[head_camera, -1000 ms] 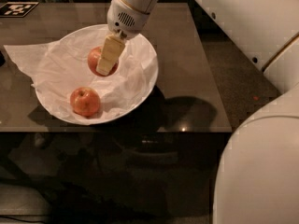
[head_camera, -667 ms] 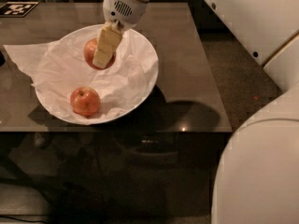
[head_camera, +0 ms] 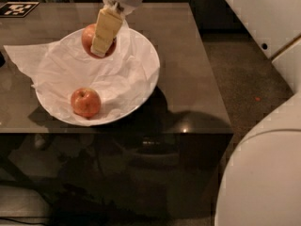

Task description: Pick apple from white bowl

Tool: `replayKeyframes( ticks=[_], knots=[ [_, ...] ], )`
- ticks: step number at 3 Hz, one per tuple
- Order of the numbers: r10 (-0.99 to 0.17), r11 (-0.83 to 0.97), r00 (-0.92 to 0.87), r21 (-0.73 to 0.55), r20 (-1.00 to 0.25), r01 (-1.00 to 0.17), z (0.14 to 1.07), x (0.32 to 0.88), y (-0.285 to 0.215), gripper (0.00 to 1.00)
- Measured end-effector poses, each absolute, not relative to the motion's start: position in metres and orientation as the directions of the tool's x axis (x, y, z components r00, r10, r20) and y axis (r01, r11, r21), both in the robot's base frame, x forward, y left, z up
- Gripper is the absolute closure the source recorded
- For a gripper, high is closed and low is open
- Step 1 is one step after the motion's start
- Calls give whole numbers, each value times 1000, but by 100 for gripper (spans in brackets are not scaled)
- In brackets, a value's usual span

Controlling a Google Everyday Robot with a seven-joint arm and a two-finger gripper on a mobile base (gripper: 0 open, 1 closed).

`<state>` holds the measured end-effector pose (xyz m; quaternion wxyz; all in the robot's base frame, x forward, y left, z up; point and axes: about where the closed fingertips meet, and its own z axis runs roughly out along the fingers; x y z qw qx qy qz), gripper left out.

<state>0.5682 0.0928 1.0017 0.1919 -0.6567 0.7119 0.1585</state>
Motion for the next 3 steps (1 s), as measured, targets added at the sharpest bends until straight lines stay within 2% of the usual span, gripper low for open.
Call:
replayKeyframes(
  ticks=[3],
  knots=[
    [-849,110,-63,-59,-525,-992,1038,566,88,100]
  ],
)
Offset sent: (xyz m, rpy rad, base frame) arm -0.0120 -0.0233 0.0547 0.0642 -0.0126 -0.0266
